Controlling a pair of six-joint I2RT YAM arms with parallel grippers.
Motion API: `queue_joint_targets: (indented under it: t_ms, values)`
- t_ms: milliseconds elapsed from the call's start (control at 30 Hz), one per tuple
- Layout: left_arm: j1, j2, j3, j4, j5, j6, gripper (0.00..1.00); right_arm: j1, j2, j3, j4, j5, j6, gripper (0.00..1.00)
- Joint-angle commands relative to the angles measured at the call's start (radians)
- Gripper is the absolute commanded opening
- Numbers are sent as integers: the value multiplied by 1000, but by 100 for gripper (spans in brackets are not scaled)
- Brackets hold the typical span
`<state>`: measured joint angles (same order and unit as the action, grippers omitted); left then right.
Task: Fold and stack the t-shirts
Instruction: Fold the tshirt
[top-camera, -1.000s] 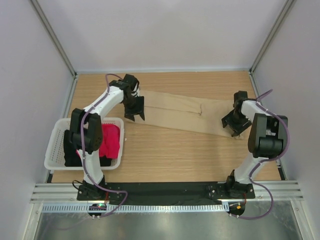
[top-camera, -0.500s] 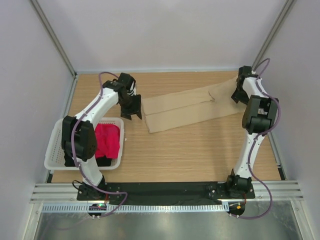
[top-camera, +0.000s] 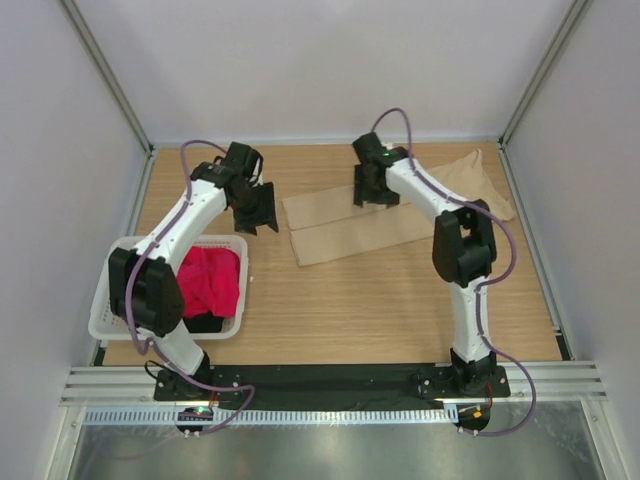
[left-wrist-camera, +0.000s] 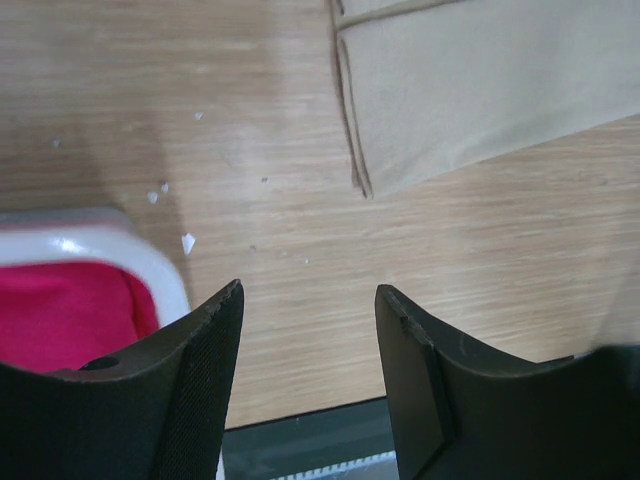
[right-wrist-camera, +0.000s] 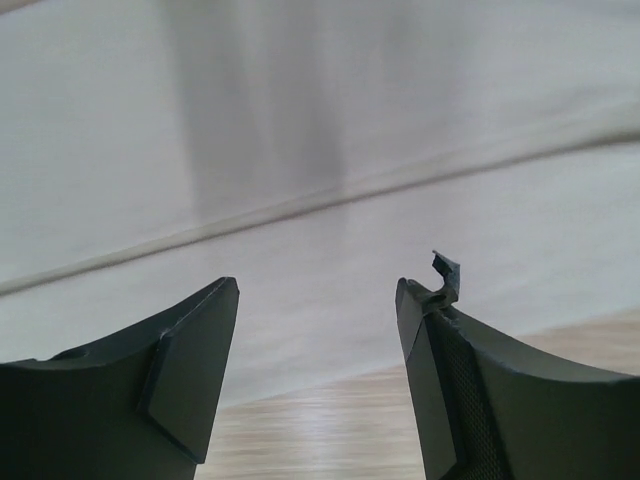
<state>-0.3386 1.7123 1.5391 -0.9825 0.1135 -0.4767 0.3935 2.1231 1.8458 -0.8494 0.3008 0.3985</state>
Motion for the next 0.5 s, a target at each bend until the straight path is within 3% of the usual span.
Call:
queue_joint_targets:
  t_ms: [0,233,467]
  values:
    - [32,-133,-75,2,-5,-65,57,138,105,125,-11,-150,17,71]
    - [85,-275,-211,8,-14,-69,57,287,182,162,1,-223,2,67]
    - [90,-296,-208,-1,-5,-68,57,349,163,-40,45,-174,-21,66]
